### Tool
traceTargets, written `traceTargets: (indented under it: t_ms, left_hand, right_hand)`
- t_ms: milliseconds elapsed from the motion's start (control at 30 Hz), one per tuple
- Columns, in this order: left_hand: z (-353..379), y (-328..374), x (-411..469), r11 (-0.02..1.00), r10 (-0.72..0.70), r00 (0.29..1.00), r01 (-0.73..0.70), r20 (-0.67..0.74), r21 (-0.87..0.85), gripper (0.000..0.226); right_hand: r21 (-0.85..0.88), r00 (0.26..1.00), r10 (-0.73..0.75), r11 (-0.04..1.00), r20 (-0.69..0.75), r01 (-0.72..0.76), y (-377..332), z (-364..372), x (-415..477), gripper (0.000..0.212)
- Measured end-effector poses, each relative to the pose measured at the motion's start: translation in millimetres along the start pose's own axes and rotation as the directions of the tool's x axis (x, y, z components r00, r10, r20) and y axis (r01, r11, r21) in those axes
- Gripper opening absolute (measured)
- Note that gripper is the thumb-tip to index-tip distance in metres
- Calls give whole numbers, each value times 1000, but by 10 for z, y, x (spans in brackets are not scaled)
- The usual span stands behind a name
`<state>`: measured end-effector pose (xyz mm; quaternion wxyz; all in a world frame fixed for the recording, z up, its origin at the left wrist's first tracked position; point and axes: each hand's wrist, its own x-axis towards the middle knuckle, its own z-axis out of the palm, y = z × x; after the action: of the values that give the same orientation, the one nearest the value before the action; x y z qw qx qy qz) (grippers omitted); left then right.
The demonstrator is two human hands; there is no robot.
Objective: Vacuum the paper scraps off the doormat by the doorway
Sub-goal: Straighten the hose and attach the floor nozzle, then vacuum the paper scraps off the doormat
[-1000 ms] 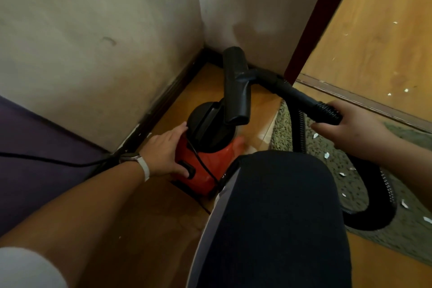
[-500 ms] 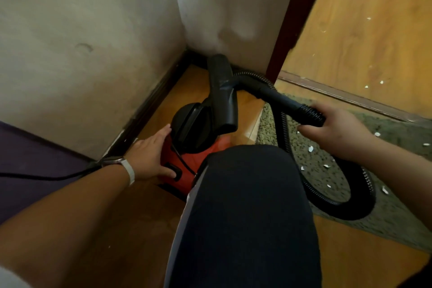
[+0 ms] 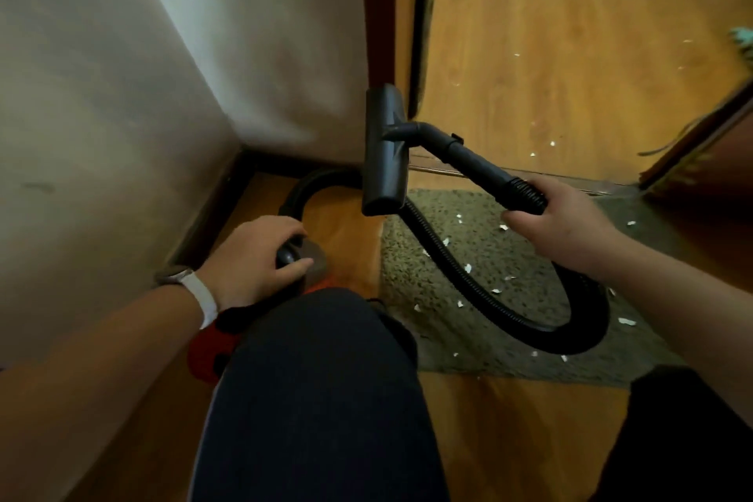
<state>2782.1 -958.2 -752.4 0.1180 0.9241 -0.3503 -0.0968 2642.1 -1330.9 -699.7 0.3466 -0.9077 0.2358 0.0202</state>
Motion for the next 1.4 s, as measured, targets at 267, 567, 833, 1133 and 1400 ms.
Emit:
traceTargets:
  t_ms: [267, 567, 833, 1133, 1400]
  left_hand:
    - [494, 1173, 1408, 854, 224, 846, -410, 484, 321, 42]
    - [1219, 1462, 2170, 841, 286, 885, -415, 367, 346, 44]
    - [1851, 1520, 2098, 646, 251, 780, -576, 573, 501, 46]
    - [2029, 2048, 1500, 754, 380, 677, -621, 630, 213, 31]
    - [1243, 2123, 1039, 840, 333, 508, -543, 795, -5, 29]
  right_hand:
    - [148, 995, 82, 986, -65, -72, 411, -305, 164, 29]
    - [237, 987, 161, 959, -6, -155, 741, -459, 273, 22]
    - [268, 977, 211, 940, 28, -211, 1006, -509, 328, 22]
    - [392, 947, 317, 877, -42, -277, 1301, -530, 452, 22]
    - [285, 900, 381, 905, -212, -316, 1591, -755, 552, 30]
